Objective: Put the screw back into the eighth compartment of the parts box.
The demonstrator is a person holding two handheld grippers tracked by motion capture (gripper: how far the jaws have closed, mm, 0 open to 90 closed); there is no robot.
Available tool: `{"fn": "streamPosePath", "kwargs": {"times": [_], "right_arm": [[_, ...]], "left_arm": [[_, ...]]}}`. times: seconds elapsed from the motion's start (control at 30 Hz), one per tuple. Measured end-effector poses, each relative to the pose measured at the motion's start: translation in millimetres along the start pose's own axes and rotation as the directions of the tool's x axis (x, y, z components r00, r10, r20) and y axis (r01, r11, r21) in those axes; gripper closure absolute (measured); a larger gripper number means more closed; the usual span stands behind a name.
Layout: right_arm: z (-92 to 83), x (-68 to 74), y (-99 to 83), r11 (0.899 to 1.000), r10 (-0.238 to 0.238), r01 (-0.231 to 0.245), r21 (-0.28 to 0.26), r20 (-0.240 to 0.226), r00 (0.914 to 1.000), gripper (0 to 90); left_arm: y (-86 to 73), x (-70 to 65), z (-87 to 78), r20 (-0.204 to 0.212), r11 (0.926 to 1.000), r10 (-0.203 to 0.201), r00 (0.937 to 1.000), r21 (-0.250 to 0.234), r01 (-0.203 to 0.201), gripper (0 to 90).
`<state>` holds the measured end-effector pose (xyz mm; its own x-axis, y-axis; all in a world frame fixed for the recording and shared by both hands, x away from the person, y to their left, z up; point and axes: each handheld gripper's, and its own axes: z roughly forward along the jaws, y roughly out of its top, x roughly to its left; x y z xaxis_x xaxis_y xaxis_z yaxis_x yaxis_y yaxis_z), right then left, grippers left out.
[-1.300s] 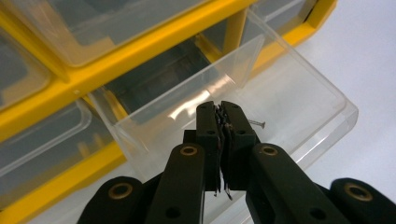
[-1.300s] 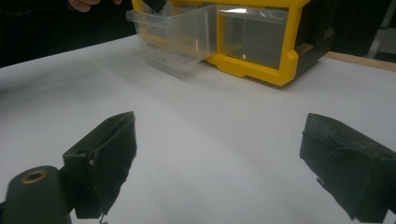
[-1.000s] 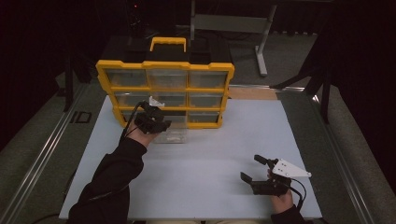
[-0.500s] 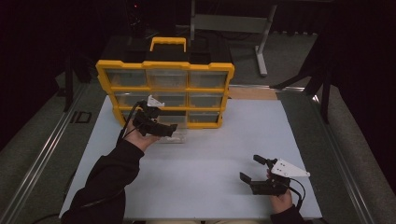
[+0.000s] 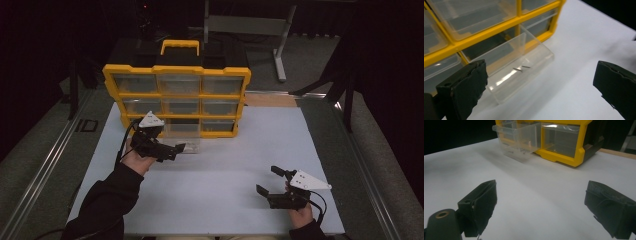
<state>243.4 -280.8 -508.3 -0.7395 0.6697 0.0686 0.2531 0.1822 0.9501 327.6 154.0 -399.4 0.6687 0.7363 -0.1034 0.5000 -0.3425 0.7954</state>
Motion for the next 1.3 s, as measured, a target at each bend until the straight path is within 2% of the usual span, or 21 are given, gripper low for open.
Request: {"fn": "streamPosePath", "kwargs": {"times": [0.1,0.13,0.23,0.33,0.37,0.43,0.53,0.57,0.63,0.83,1.13,1.17,1.3], "right_arm": [[-0.1,0.2,0.2,1.0,-0.003,0.003,-0.002,0.001,1.0,10.9],[-0.2,0.2,0.2,1.0,-0.002,0.002,-0.001,0.001,1.0,10.9],[-0.3,0.1,0.5,1.0,-0.004,0.004,-0.003,0.001,1.0,10.9],[-0.4,0.2,0.5,1.0,-0.004,0.004,-0.003,0.001,1.0,10.9],[-0.4,0.4,0.6,1.0,-0.003,0.003,-0.003,0.001,1.0,10.9],[-0.5,0.5,0.7,1.0,-0.002,0.002,-0.004,0.002,1.0,10.9],[-0.6,0.5,0.8,1.0,-0.005,0.005,-0.003,0.003,1.0,10.9],[-0.5,0.6,0.8,1.0,-0.005,0.005,-0.002,0.003,1.0,10.9],[-0.7,0.6,0.9,1.0,-0.005,0.005,-0.004,0.002,1.0,10.9],[-0.4,1.2,1.3,1.0,-0.008,0.009,-0.004,0.003,1.0,10.9],[-0.2,1.4,1.3,1.0,-0.009,0.009,-0.003,0.004,0.9999,10.9],[-0.1,1.5,1.3,1.0,-0.009,0.009,-0.002,0.004,1.0,10.9],[0.0,1.8,1.3,1.0,-0.008,0.008,-0.001,0.004,1.0,10.9]], "left_arm": [[-7.4,1.1,-4.0,0.003,0.9997,0.007,1.0,-0.023,-0.007,0.1],[-10.5,1.3,-5.9,0.002,0.9993,0.021,0.9998,-0.031,-0.021,0.0],[-18.8,1.4,-10.2,0.045,0.9953,0.05,0.9977,-0.085,-0.046,0.1],[-23.2,1.4,-12.5,0.046,0.9937,0.059,0.9972,-0.098,-0.054,0.1],[-27.9,1.6,-15.0,0.054,0.9913,0.064,0.9965,-0.118,-0.058,0.1],[-32.5,1.3,-16.8,0.048,0.99,0.074,0.9961,-0.124,-0.068,0.1],[-37.1,0.5,-18.8,0.063,0.9867,0.087,0.9942,-0.143,-0.077,0.1],[-42.4,-0.6,-21.7,0.074,0.9844,0.106,0.9916,-0.149,-0.094,0.1],[-47.0,-1.4,-24.1,0.074,0.9825,0.119,0.9901,-0.152,-0.107,0.1],[-62.3,0.1,-31.1,0.091,0.9783,0.118,0.9888,-0.181,-0.1,0.1],[-88.6,6.0,-36.6,0.076,0.979,0.102,0.9919,-0.184,-0.087,0.1],[-97.3,7.8,-36.7,0.062,0.9785,0.096,0.9934,-0.189,-0.083,0.1],[-113.7,12.3,-35.5,0.042,0.9778,0.088,0.9952,-0.195,-0.078,0.1]]}}
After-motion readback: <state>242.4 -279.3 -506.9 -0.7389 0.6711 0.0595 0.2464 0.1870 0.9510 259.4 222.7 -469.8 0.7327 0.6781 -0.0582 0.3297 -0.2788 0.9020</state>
